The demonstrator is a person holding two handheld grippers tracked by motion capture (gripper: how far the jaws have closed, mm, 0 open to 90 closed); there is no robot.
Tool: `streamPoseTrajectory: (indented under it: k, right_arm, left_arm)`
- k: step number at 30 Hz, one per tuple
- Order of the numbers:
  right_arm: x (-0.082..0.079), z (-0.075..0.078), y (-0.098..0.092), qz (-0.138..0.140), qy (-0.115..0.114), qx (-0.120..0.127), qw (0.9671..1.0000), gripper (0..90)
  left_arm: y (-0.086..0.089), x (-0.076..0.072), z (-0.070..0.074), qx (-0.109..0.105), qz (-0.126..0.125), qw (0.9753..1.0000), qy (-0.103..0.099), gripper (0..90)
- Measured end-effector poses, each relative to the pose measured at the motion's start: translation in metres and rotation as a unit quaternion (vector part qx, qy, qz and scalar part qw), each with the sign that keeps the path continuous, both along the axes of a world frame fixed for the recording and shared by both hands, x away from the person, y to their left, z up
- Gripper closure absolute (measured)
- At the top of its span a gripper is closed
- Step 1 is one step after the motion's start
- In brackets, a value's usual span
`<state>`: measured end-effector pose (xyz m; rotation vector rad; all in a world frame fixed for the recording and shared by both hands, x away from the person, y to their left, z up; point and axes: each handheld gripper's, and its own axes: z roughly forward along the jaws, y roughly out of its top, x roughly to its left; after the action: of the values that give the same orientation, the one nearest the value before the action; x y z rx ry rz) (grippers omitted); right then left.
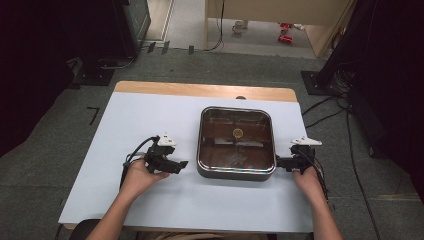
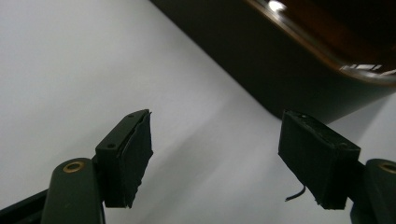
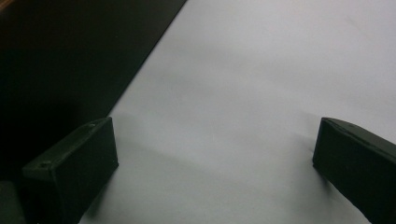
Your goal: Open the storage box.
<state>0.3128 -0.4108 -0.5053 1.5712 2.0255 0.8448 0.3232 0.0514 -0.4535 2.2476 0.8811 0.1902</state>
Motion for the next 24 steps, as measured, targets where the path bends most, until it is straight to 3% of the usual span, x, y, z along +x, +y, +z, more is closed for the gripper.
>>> streamPoseTrajectory:
  k: [4, 8, 24]
  right_arm:
    - [0.000, 0.000, 0.000, 0.000, 0.000, 0.000, 1.0000, 0.0]
    - [0.000, 0.000, 0.000, 0.000, 0.000, 0.000, 1.0000, 0.0]
    - [0.000, 0.000, 0.000, 0.000, 0.000, 0.000, 1.0000, 0.0]
  left_arm:
    - [-0.005, 0.001, 0.006, 0.010, -0.012, 0.9999, -0.003, 25.6]
    - [-0.007, 0.003, 0.011, 0.005, -0.017, 0.9998, 0.003, 25.7]
    - [-0.023, 0.011, 0.044, -0.013, -0.038, 0.9991, -0.013, 26.2]
